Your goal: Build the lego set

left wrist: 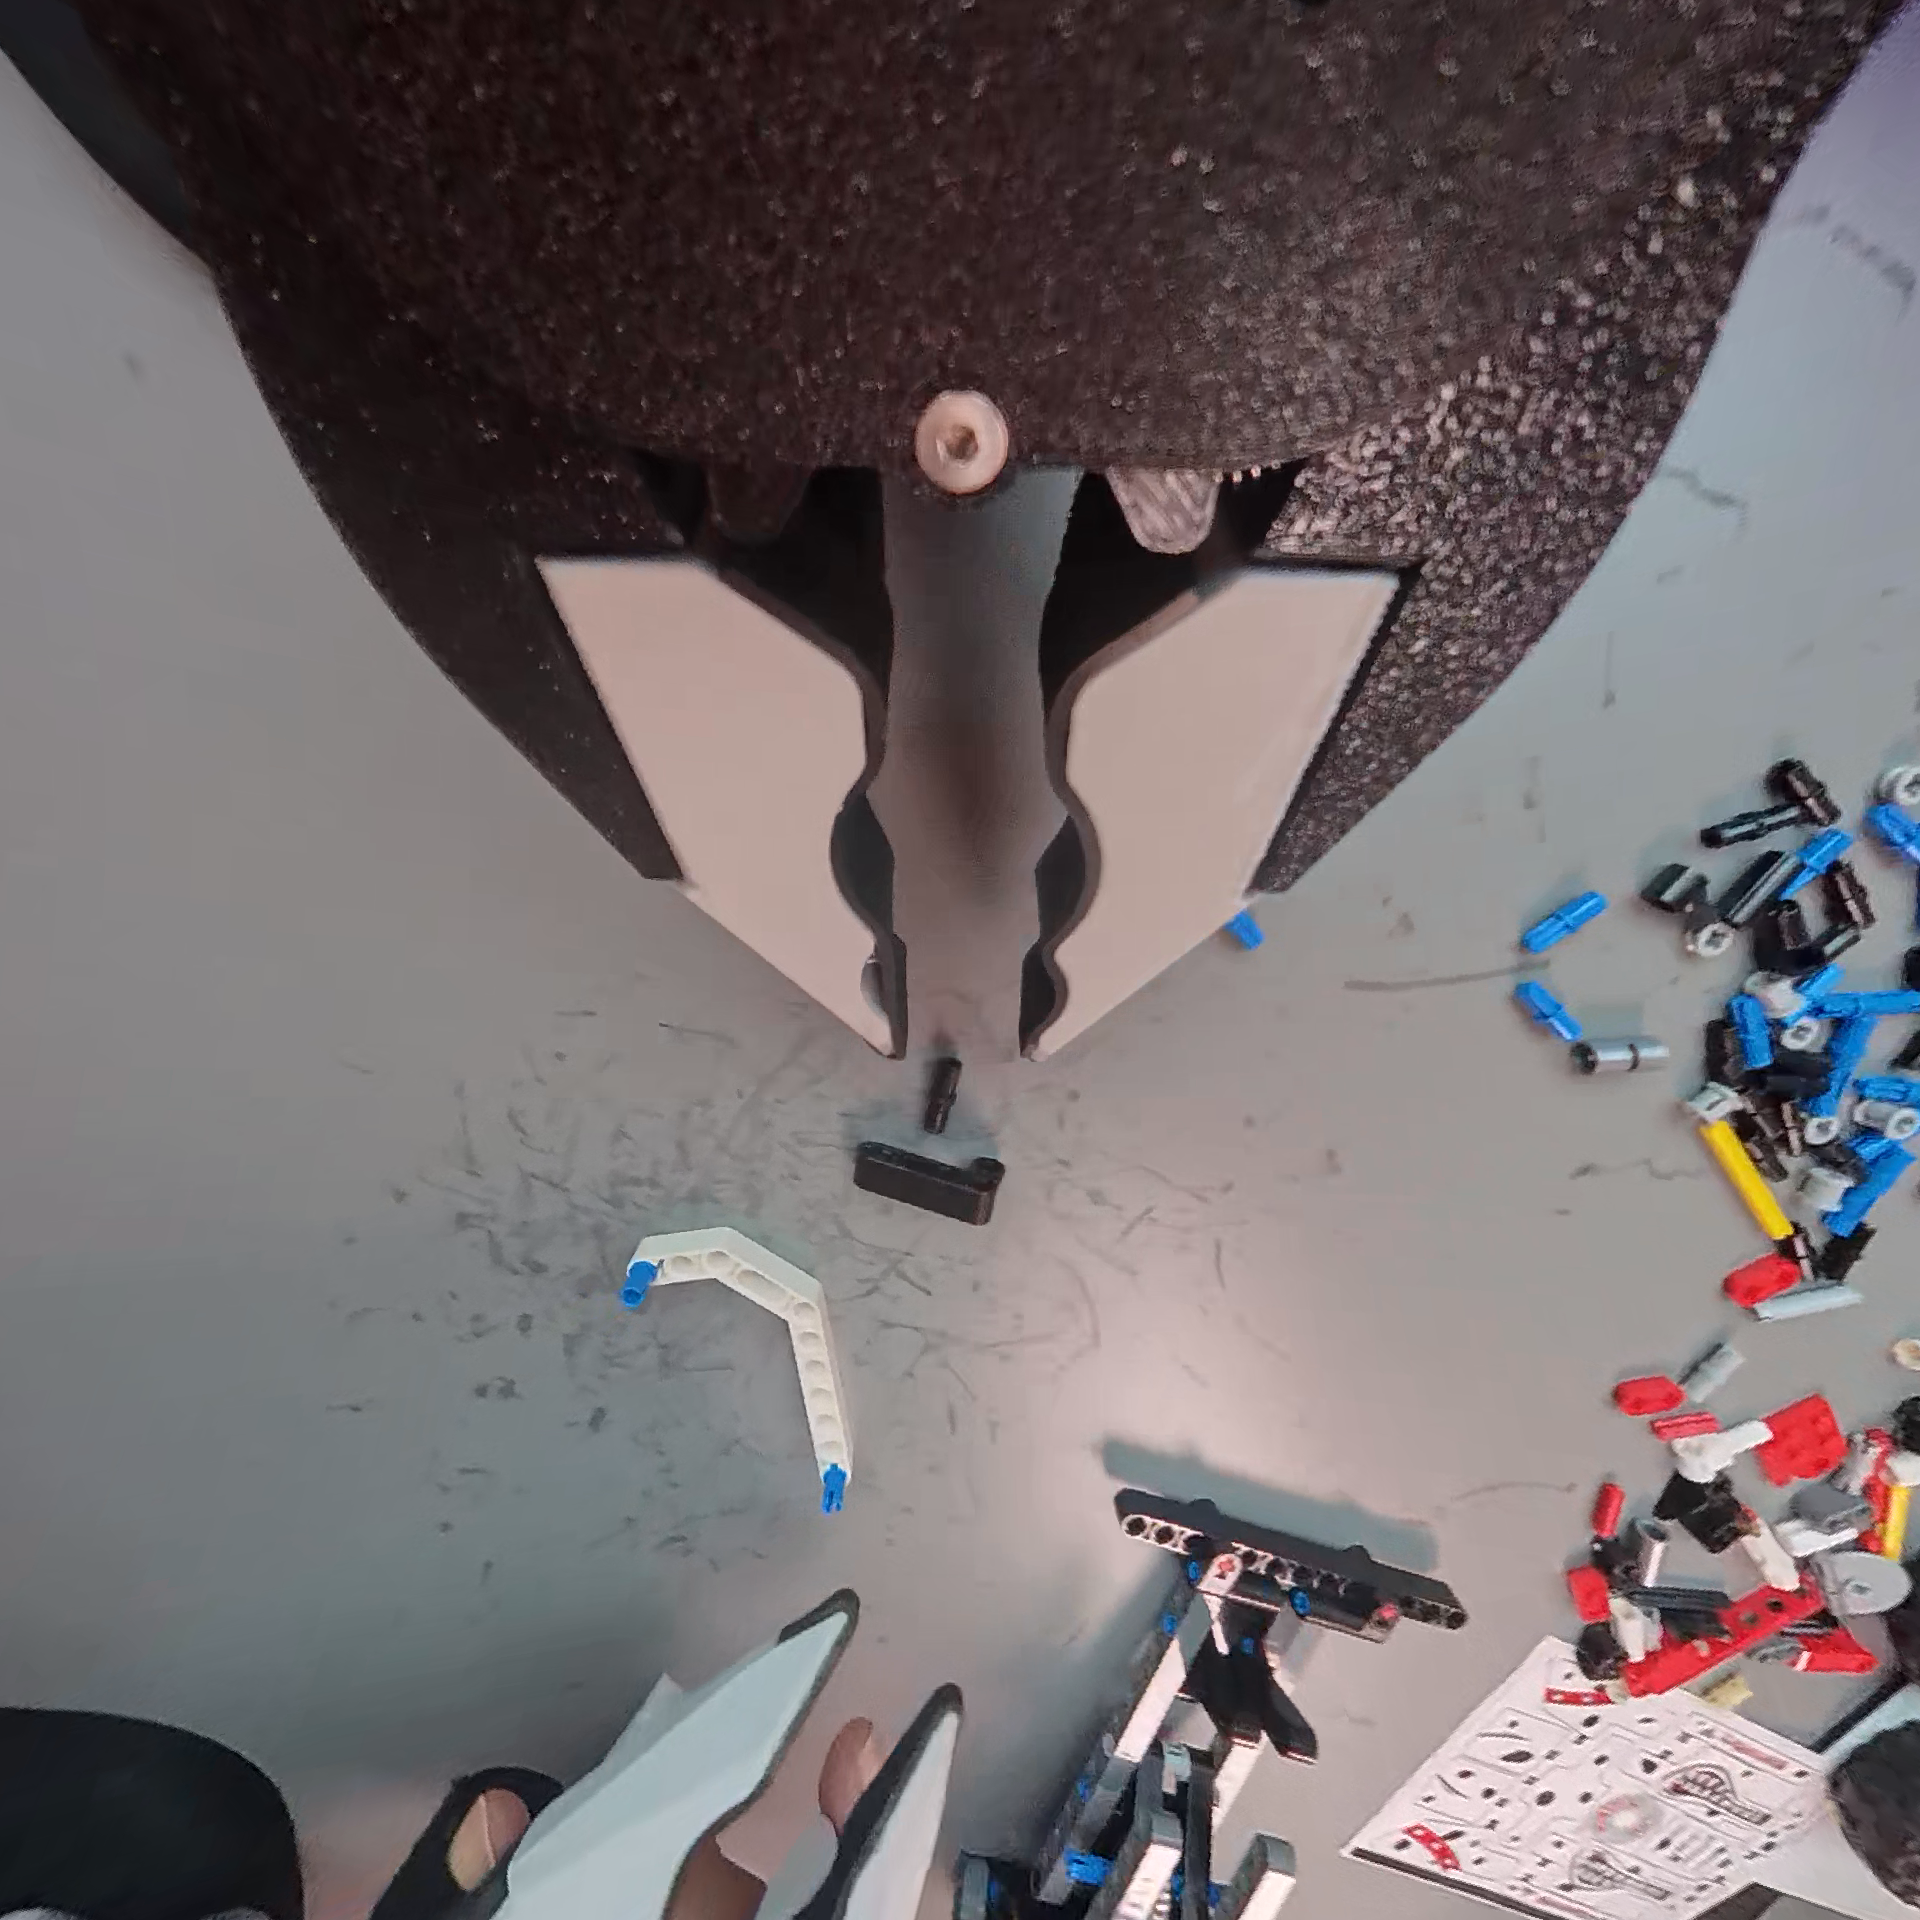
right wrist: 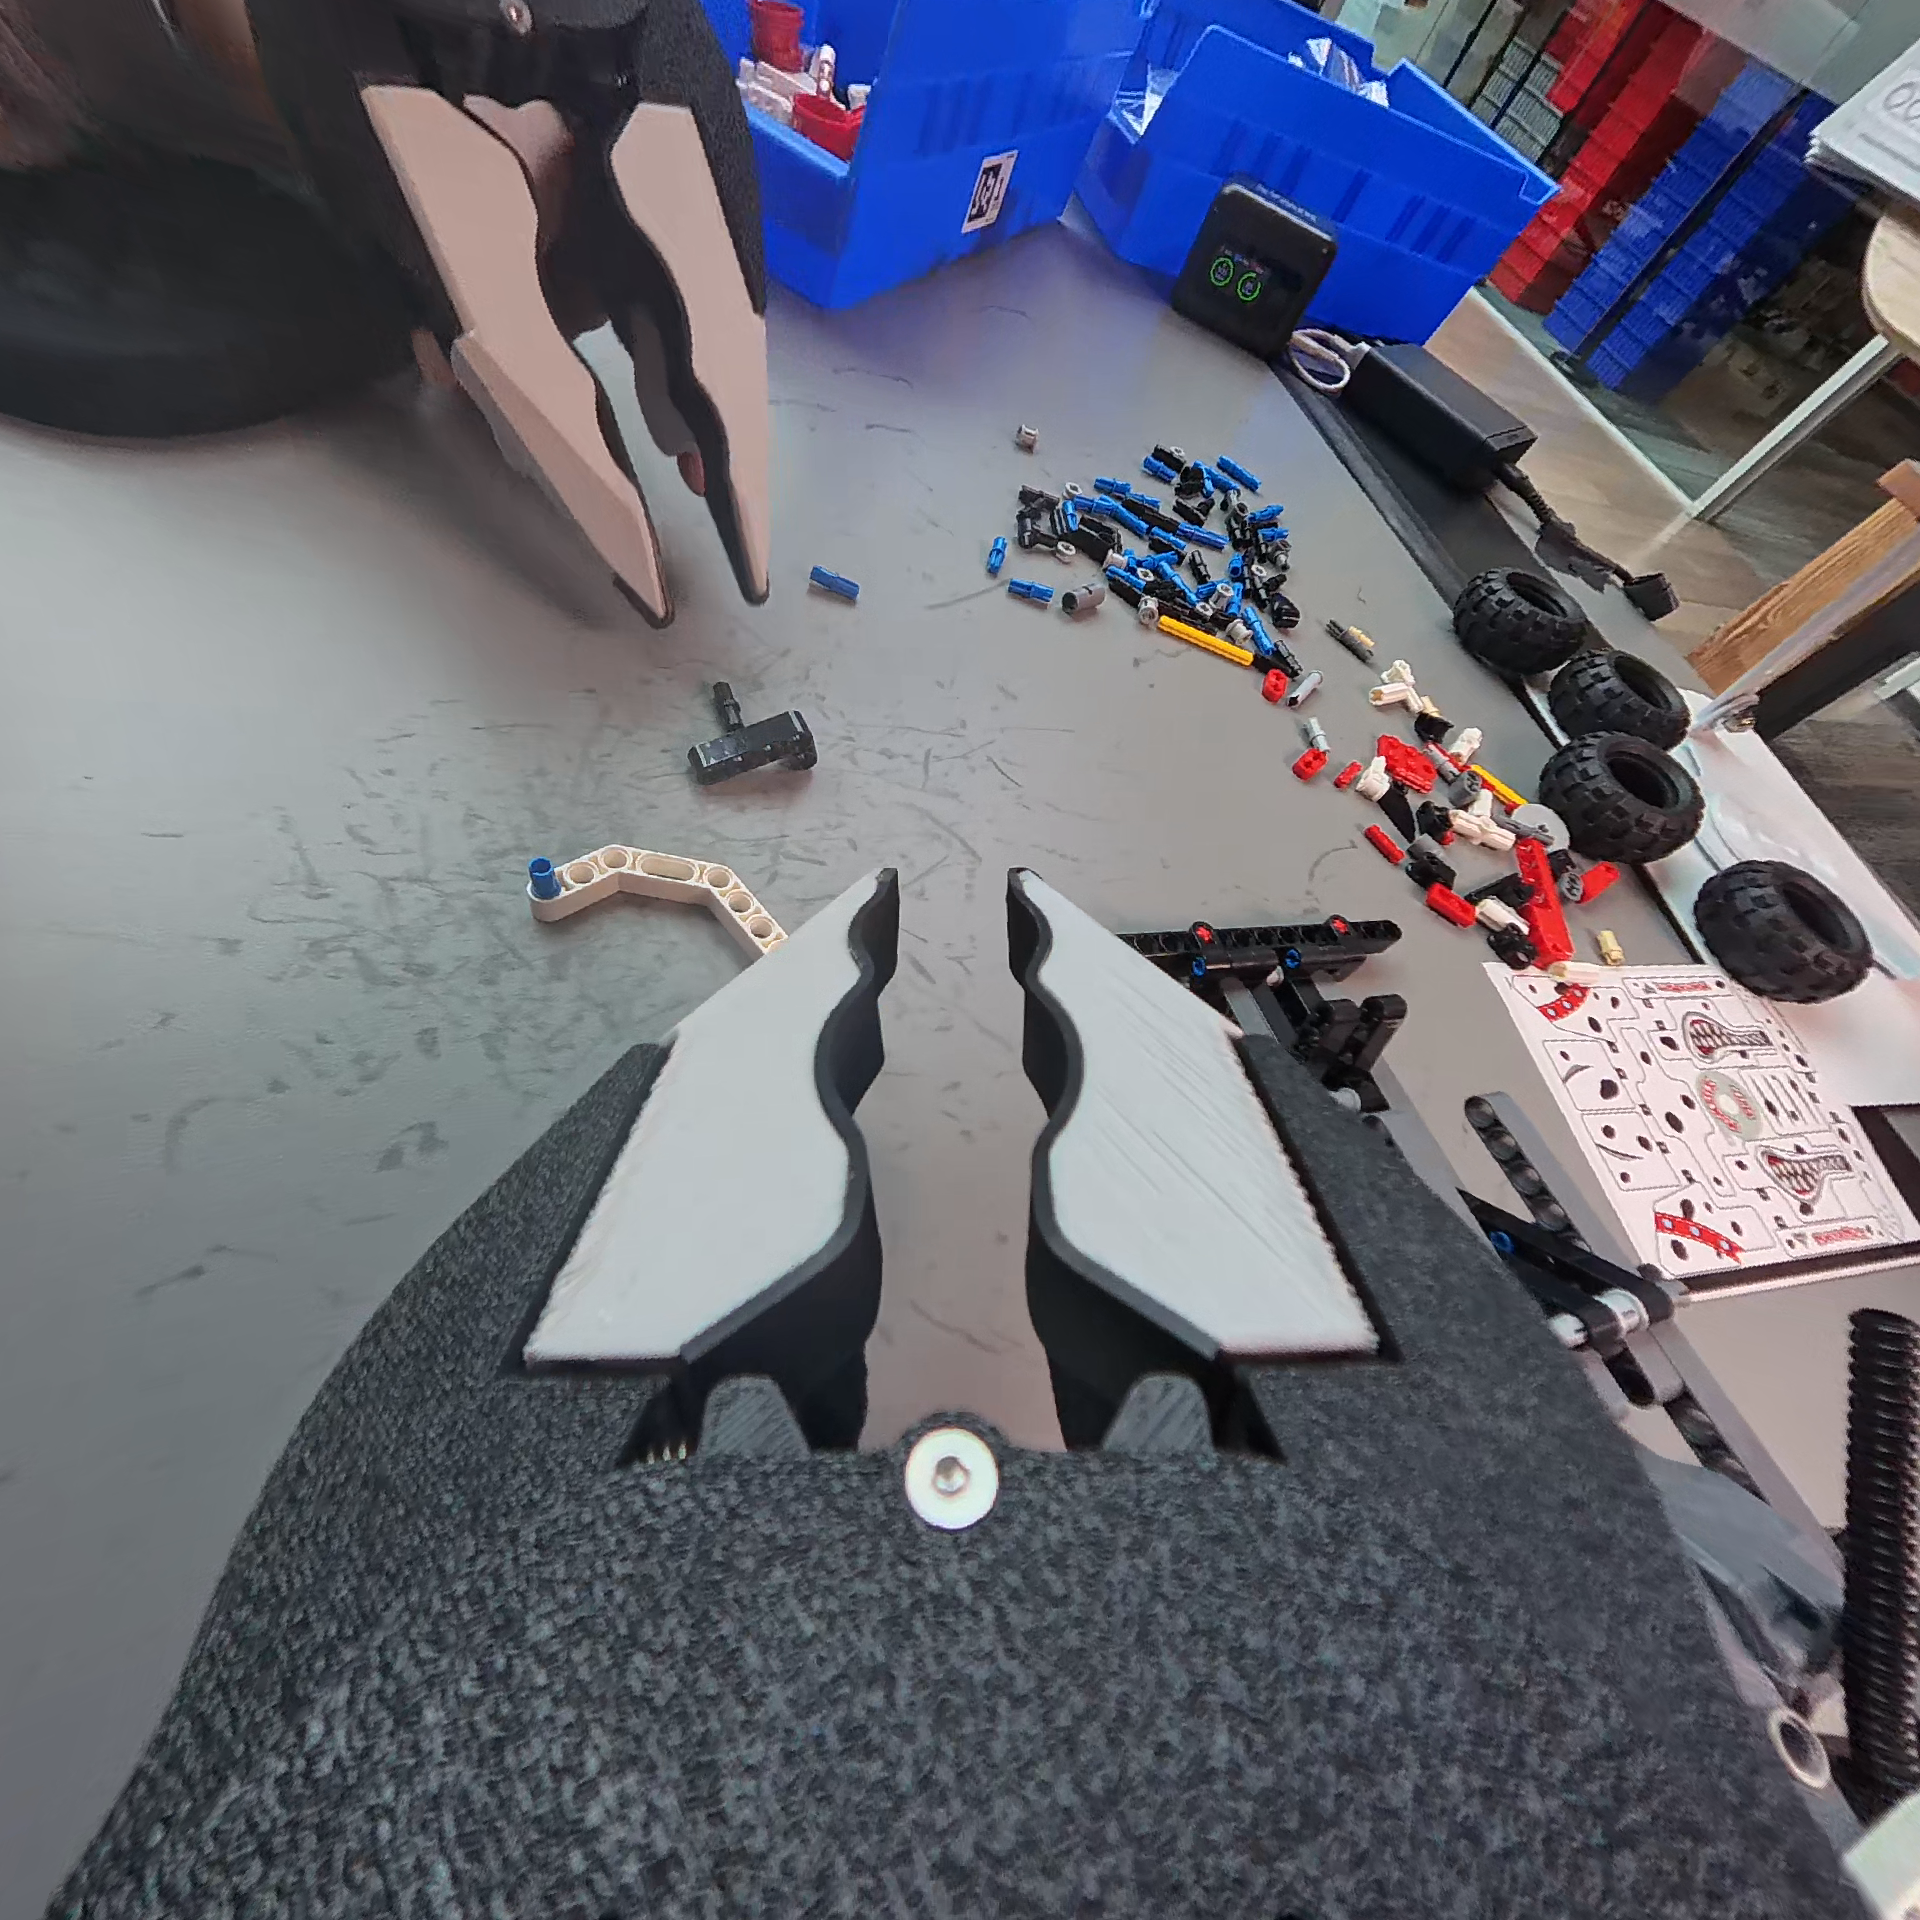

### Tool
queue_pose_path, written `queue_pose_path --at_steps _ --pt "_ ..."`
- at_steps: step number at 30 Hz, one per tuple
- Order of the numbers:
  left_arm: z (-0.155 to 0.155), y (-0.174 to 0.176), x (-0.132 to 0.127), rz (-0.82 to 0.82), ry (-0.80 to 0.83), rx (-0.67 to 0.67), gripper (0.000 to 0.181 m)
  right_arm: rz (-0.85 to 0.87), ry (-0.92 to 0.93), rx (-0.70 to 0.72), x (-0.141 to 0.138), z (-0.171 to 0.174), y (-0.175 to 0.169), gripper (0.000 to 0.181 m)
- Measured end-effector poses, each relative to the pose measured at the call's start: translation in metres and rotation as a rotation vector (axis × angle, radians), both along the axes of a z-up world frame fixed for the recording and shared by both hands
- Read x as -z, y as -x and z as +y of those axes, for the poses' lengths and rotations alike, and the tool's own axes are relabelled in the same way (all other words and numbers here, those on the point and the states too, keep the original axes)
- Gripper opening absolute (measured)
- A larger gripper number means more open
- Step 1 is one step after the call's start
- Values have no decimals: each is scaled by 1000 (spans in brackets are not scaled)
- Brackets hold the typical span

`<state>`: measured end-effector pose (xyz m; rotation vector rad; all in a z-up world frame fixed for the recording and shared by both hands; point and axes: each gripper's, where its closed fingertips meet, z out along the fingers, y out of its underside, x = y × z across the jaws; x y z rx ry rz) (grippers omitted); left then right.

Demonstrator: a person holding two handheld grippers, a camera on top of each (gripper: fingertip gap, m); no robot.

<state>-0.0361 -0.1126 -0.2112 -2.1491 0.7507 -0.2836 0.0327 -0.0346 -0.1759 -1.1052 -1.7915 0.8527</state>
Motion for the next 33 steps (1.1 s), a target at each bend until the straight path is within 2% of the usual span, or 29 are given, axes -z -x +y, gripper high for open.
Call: queue_pose_path --at_steps 5,12,14,17,21,25,33 --pt "8 -6 14 62 44 -1 16 -1 8 -12 0 -5 1 20" --pt "8 -15 14 52 48 23 4 -5 65 -101 -4 -26 -2 19" --pt "6 -25 0 -50 20 54 4 5 68 -156 -6 -40 -3 19" --pt "-2 -47 -38 -286 -41 141 4 42 50 -241 -14 -64 -3 19" --pt "-11 -62 -65 -428 -99 218 4 98 106 -305 -32 -87 -1 18" --pt "-15 -68 -66 -429 -103 251 4 109 160 -329 -39 -94 -1 11" --pt "-19 -74 -62 -403 -102 272 4 79 186 -345 -36 -97 -3 6"
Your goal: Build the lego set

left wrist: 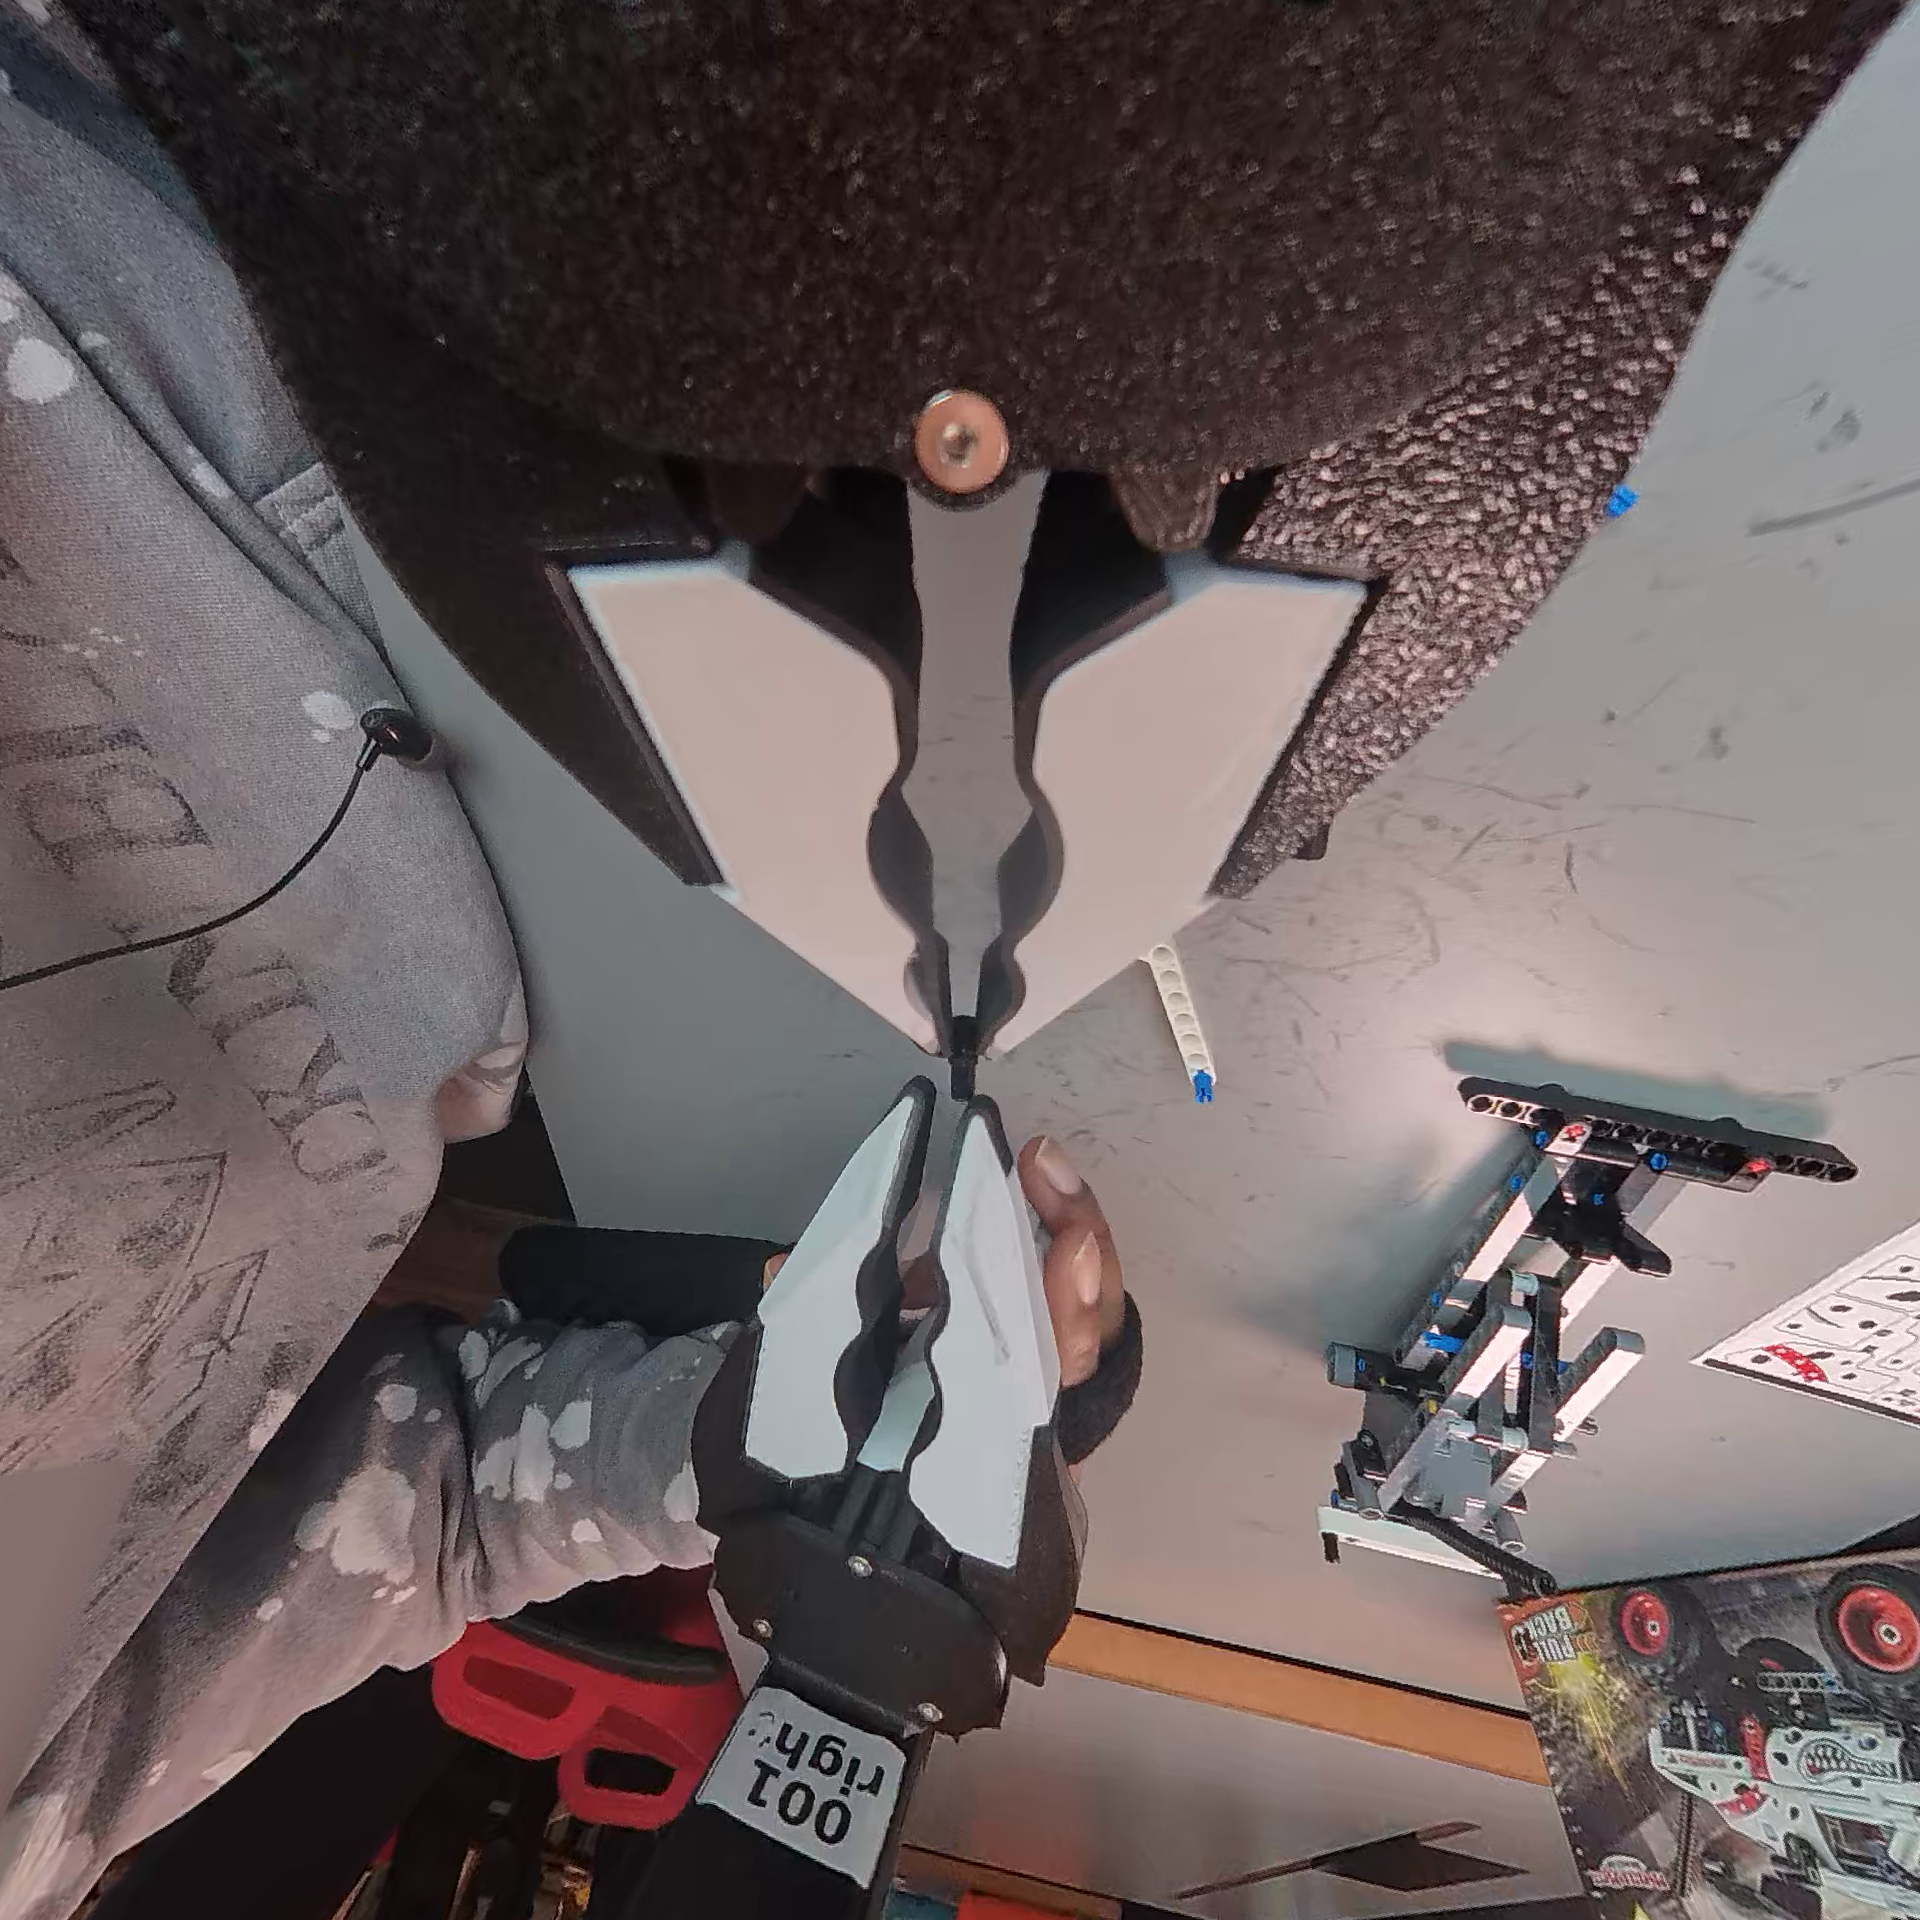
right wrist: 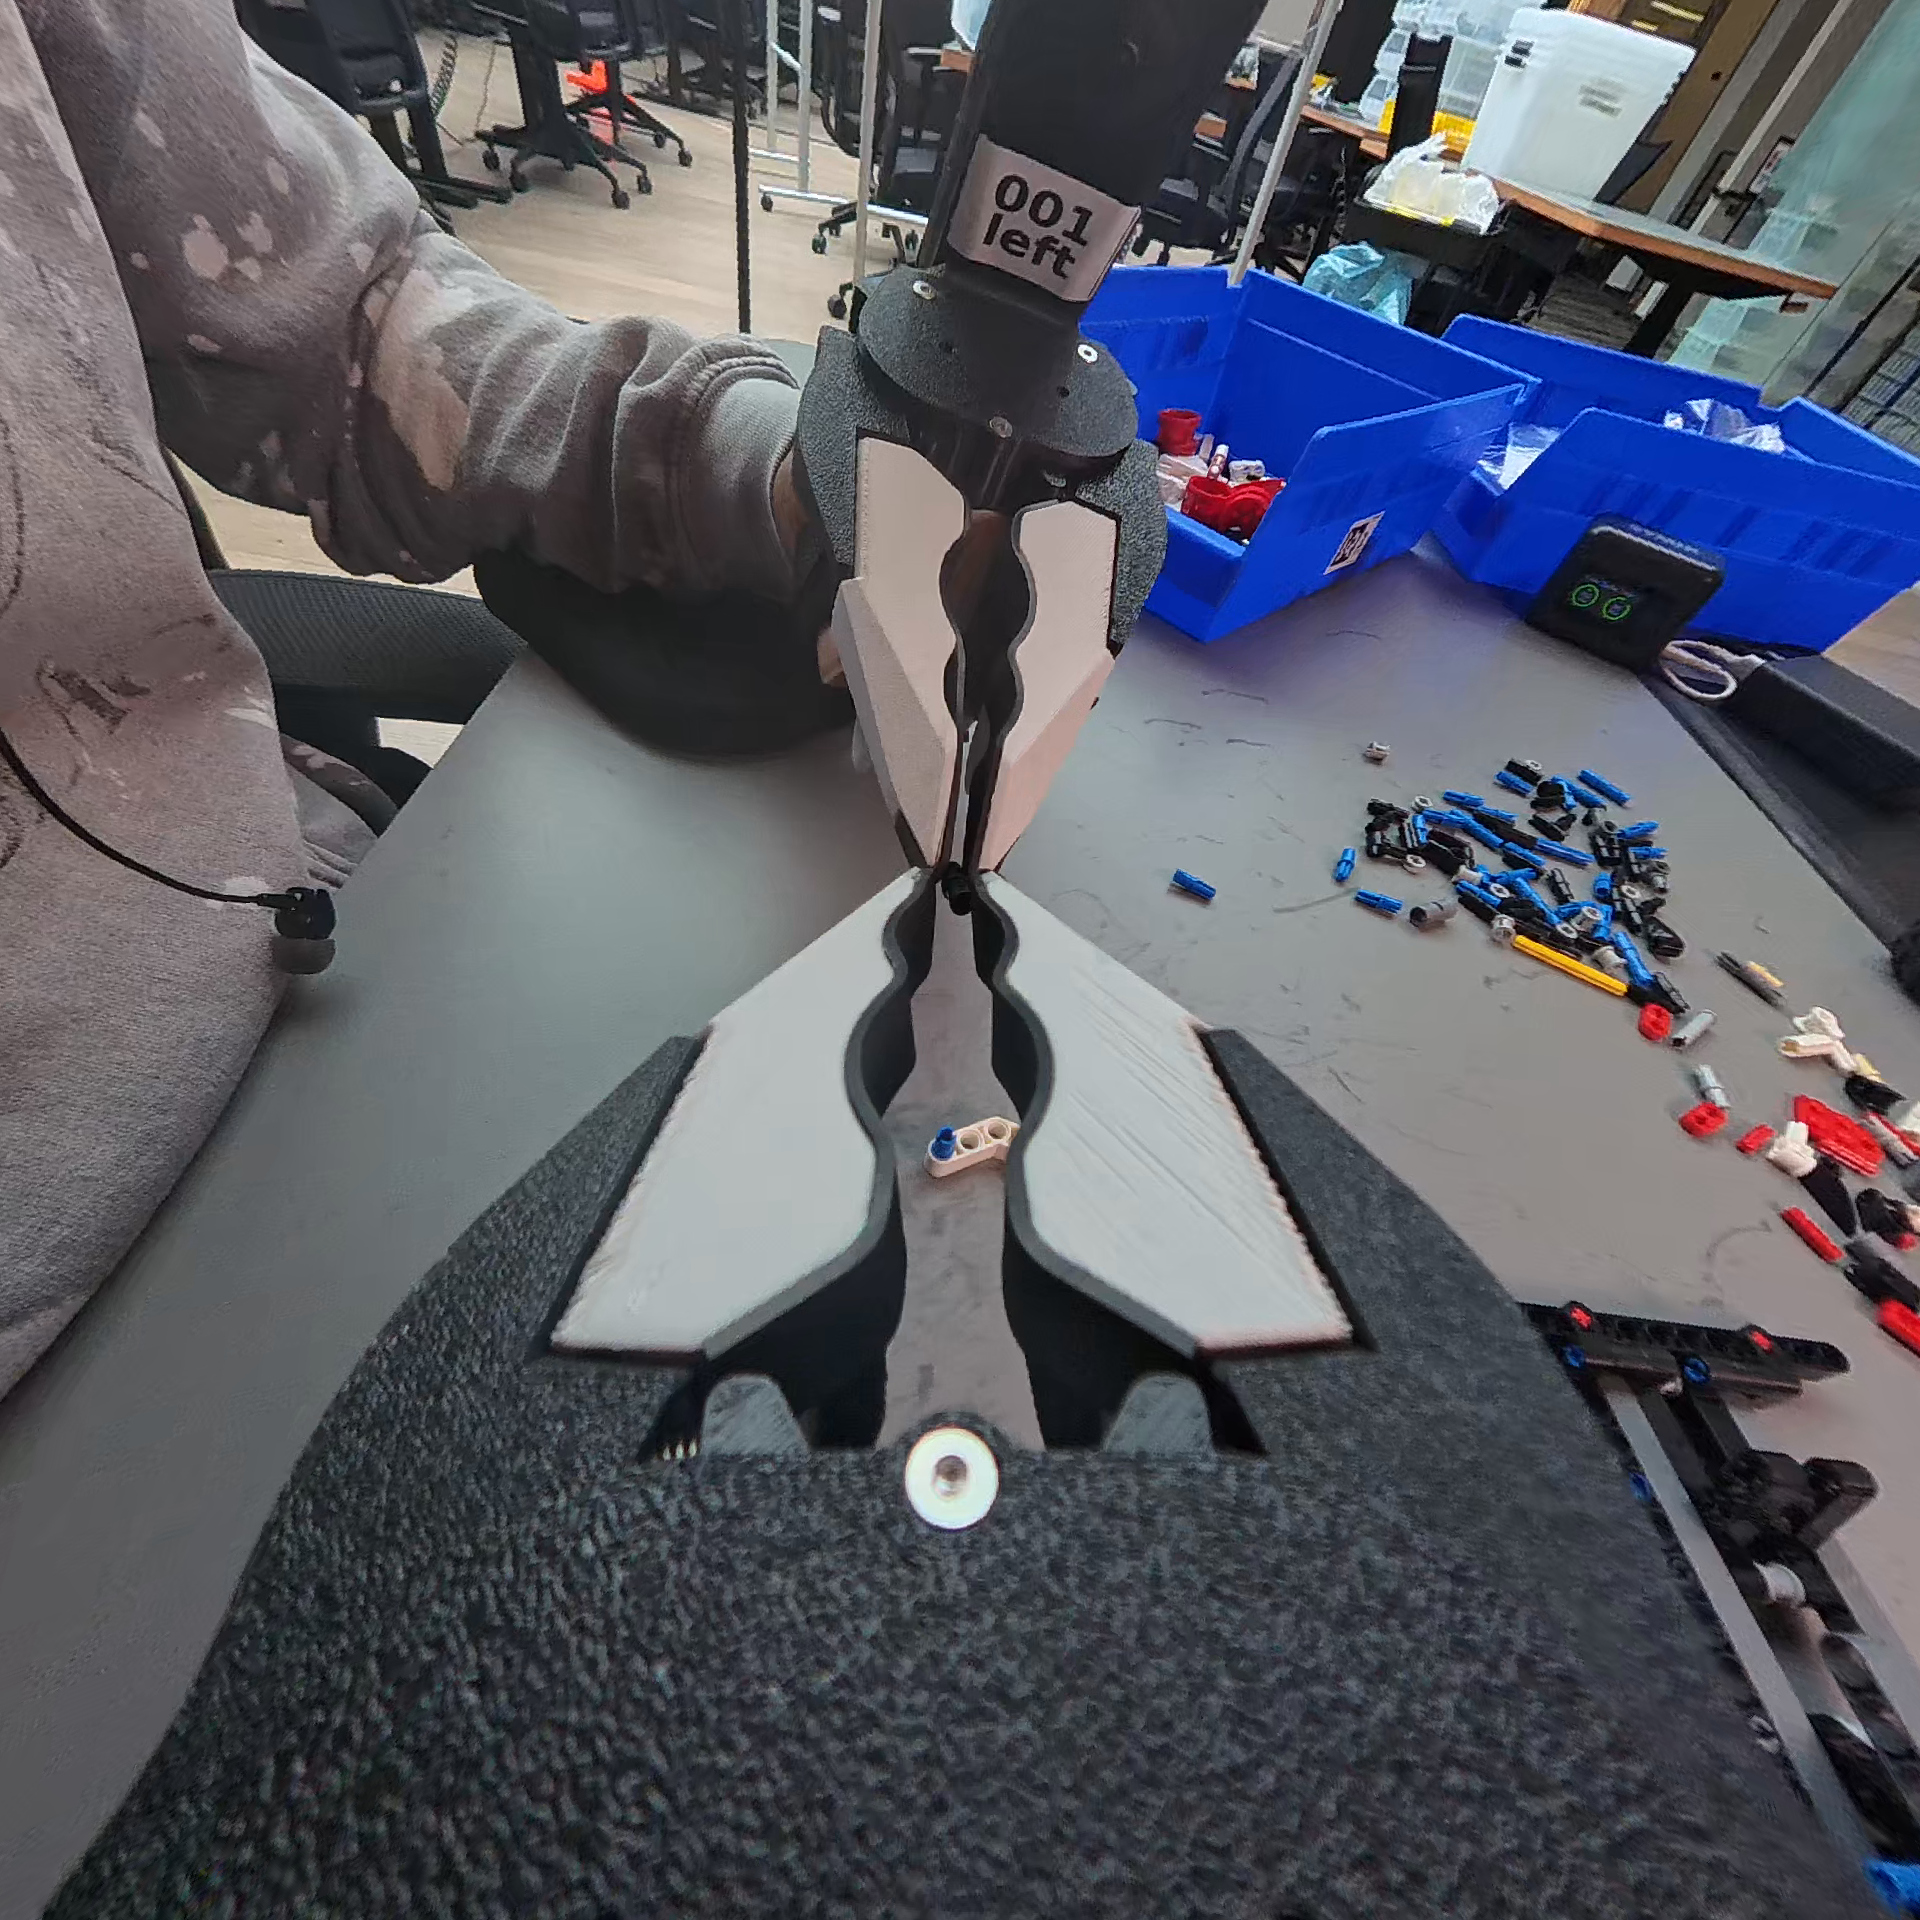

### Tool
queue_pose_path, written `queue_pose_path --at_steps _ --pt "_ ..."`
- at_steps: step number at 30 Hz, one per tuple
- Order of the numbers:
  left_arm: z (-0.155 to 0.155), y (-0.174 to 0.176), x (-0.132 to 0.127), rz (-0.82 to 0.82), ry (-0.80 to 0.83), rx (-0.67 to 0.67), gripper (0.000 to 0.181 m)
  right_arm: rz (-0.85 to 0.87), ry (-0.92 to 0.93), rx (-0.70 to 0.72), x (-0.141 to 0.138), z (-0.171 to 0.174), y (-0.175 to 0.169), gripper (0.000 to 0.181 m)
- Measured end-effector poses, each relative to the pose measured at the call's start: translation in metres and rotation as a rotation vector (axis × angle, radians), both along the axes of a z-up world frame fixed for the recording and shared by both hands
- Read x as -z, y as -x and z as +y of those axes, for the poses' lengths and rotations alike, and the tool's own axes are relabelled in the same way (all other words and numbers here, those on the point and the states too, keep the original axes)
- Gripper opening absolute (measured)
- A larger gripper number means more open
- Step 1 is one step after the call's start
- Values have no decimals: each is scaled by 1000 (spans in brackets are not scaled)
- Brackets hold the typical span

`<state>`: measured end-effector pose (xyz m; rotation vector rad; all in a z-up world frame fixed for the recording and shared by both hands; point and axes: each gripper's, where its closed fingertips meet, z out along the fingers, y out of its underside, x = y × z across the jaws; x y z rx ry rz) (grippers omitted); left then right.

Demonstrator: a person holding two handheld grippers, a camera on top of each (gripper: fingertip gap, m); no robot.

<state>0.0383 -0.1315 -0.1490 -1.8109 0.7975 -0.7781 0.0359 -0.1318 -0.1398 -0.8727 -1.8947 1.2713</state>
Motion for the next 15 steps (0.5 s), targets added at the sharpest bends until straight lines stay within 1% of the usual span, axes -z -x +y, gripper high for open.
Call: queue_pose_path --at_steps 15 --pt "-2 -4 1 9 -13 10 4 -42 56 -19 3 -1 -2 3"
